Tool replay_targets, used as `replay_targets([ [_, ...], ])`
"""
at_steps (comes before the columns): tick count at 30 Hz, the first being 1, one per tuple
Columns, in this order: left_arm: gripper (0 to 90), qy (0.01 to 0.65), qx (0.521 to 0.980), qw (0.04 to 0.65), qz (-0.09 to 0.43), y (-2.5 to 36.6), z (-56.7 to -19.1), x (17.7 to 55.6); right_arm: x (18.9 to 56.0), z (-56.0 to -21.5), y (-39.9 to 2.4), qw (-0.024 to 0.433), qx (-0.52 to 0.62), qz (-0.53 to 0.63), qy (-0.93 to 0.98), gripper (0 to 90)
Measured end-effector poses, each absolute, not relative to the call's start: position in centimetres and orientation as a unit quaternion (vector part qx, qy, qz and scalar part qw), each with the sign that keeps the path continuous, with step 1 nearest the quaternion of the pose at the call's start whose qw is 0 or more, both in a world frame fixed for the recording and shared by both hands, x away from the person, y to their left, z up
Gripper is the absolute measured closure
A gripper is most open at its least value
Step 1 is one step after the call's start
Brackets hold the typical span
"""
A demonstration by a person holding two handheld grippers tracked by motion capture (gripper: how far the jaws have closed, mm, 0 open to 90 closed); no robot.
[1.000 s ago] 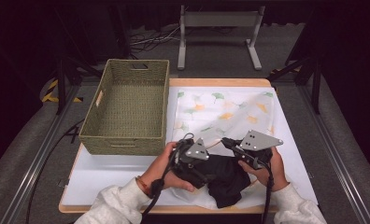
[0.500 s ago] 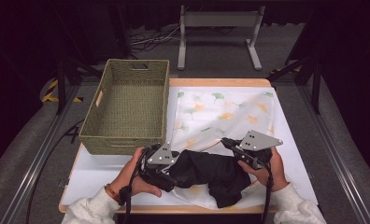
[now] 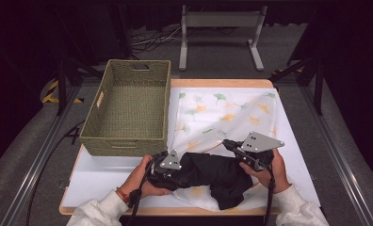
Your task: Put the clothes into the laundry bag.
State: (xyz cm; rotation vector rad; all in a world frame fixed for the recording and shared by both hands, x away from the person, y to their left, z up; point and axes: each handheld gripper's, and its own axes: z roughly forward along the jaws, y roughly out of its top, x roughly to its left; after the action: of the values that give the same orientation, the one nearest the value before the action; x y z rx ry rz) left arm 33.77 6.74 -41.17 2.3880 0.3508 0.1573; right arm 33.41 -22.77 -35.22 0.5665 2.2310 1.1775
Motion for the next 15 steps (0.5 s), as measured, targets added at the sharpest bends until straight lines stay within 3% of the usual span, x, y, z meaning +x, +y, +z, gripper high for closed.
replay_targets([
  [4,77.8,0.121,0.925,0.35,0.081,6.6,-40.9,33.3,33.4,-35.2,-22.7,0.275,0.211,0.438,0.83,88.8],
  [15,80.3,0.097,0.917,0.369,0.114,4.0,-38.9,32.6,33.4,-35.2,-22.6,0.275,0.212,0.438,0.829,88.8],
])
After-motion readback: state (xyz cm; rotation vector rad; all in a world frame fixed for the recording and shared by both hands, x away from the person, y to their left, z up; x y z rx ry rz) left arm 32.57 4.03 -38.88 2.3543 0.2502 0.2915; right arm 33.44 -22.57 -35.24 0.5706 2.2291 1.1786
